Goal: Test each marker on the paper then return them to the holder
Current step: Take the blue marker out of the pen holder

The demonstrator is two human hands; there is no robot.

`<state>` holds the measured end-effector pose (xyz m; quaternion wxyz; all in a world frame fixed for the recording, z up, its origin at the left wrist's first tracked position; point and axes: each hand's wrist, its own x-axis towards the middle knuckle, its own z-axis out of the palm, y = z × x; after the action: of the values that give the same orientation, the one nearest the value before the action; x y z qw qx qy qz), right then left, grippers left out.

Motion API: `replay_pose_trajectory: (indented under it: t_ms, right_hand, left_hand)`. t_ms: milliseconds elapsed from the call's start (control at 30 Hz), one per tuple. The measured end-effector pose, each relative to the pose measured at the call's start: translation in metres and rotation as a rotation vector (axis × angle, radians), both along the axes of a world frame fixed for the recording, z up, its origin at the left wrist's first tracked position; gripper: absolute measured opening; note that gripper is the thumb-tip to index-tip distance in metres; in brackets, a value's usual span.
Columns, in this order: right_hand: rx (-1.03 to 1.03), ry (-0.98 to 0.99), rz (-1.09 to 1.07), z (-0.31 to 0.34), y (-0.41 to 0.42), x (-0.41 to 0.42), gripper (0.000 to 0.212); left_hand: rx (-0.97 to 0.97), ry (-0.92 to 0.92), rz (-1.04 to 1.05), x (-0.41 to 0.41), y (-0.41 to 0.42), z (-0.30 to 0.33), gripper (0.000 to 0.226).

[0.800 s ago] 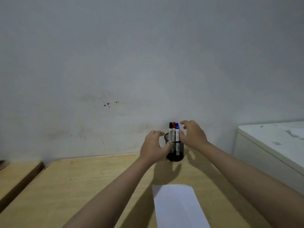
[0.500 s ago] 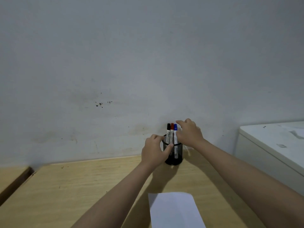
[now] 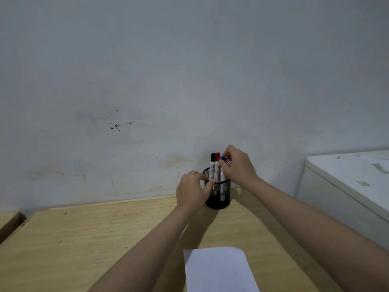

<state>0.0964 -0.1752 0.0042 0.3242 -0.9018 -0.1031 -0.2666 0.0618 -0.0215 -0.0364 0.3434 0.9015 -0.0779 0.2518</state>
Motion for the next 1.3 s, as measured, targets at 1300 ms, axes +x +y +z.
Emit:
replay_pose_trajectory:
  t_ms: [1300]
  right_hand:
    - [0.765, 0.034, 0.205, 0.043, 0.038, -0.142, 0.01]
  left_hand:
    - [-0.536, -0.13, -0.281, -0.115, 0.016, 0.053, 0.02]
